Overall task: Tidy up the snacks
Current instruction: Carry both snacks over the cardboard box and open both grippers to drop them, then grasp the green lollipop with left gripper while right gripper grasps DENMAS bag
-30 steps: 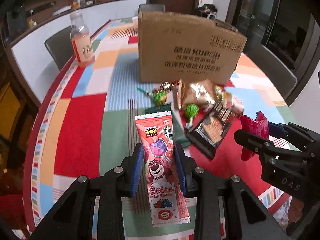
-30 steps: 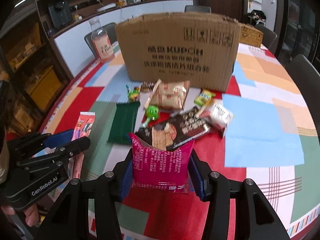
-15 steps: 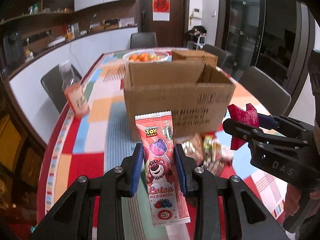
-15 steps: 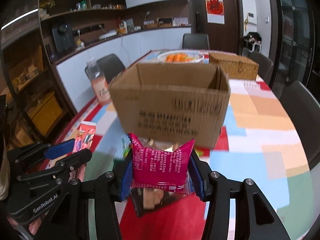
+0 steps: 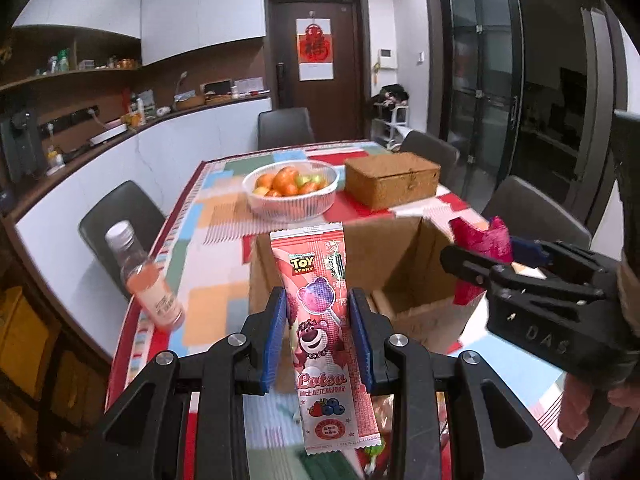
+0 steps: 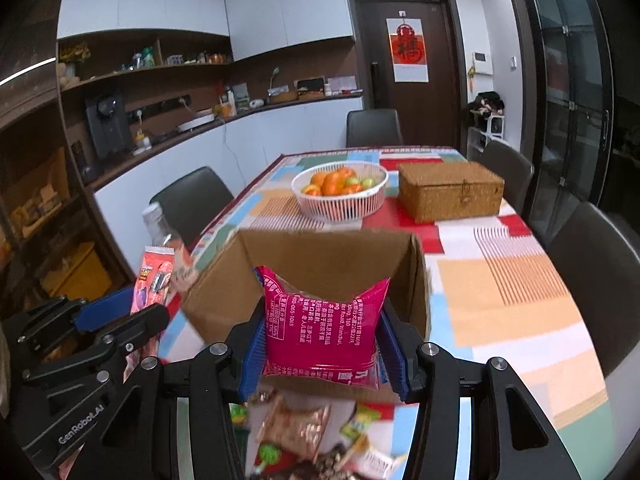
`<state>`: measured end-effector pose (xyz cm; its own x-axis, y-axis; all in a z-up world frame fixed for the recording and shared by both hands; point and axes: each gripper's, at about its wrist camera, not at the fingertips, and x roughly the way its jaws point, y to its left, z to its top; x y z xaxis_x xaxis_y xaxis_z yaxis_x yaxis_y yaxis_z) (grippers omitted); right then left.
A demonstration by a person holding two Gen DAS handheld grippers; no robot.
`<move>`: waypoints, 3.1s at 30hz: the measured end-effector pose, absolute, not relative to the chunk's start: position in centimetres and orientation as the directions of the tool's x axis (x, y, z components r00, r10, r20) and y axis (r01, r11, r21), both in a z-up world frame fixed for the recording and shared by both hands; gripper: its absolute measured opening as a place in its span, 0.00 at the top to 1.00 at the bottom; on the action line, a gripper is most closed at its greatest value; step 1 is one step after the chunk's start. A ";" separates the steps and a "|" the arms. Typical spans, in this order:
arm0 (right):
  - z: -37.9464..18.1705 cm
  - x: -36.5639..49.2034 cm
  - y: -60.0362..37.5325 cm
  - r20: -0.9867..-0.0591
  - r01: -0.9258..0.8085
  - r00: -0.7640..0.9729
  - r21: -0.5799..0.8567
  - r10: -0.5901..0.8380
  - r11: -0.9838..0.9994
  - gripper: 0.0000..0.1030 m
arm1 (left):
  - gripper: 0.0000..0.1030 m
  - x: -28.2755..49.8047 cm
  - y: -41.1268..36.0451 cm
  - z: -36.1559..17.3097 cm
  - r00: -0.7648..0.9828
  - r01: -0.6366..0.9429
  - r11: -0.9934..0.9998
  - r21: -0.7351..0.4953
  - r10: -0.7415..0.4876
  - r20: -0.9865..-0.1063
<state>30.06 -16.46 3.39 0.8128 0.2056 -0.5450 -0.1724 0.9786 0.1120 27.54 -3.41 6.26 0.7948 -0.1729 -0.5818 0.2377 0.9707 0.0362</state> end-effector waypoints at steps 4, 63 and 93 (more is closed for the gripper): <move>4.3 32.5 -16.5 -0.544 -0.170 0.815 0.106 0.200 0.980 0.50 | 0.69 30.4 -3.7 7.0 0.790 0.251 0.967 0.037 -0.183 -0.585; -5.2 22.3 -17.9 -0.729 -0.232 0.677 -0.083 0.100 0.969 0.33 | 0.32 18.8 -5.3 -3.5 0.660 0.343 0.932 0.118 -0.149 -0.736; -12.3 27.0 -17.9 -0.862 -0.342 0.503 -0.142 0.054 0.929 0.33 | 0.41 25.1 -7.0 -11.9 0.438 0.328 0.944 -0.038 -0.188 -0.879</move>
<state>26.96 -17.95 -12.30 0.5035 0.0539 -0.8623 -0.3420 0.9290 -0.1416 25.13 -6.96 -11.93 0.4375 -0.1877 -0.8794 0.3283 0.9438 -0.0381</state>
